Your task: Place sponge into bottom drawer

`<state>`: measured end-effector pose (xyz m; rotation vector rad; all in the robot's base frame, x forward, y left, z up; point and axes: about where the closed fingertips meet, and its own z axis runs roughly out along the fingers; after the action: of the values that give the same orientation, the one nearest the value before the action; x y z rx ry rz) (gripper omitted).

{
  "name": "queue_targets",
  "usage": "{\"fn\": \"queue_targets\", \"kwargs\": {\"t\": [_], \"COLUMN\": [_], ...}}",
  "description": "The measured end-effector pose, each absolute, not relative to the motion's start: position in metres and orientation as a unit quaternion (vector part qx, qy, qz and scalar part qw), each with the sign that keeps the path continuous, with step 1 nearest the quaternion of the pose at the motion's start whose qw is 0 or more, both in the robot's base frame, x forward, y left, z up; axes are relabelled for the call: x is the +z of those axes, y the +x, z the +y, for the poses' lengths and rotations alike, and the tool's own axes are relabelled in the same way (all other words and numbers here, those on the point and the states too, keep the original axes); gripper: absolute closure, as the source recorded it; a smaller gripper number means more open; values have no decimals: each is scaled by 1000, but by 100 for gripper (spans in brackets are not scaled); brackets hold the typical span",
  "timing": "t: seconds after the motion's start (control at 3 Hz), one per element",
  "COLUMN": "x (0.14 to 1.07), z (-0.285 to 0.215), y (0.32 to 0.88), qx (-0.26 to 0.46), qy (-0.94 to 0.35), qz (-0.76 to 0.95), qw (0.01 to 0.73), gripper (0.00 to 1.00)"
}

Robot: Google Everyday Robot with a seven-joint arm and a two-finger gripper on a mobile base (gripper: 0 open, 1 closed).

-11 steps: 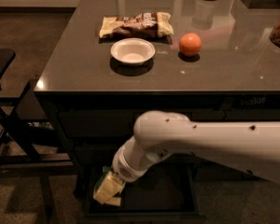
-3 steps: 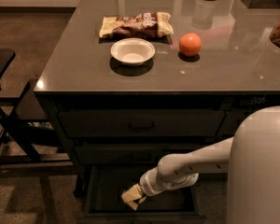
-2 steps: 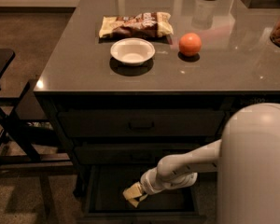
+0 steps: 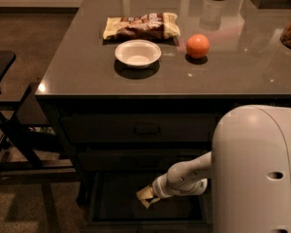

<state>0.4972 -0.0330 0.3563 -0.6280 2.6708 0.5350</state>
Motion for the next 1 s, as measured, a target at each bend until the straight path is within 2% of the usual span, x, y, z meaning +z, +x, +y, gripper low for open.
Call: {"fn": "queue_targets", "kwargs": {"t": [0.67, 1.0], "x": [338, 298], "z": [-36, -54], "y": [497, 506], "qx": [187, 176], "qy": [-209, -180], "qz": [947, 956], "qw": [160, 147], "gripper": [100, 100]}}
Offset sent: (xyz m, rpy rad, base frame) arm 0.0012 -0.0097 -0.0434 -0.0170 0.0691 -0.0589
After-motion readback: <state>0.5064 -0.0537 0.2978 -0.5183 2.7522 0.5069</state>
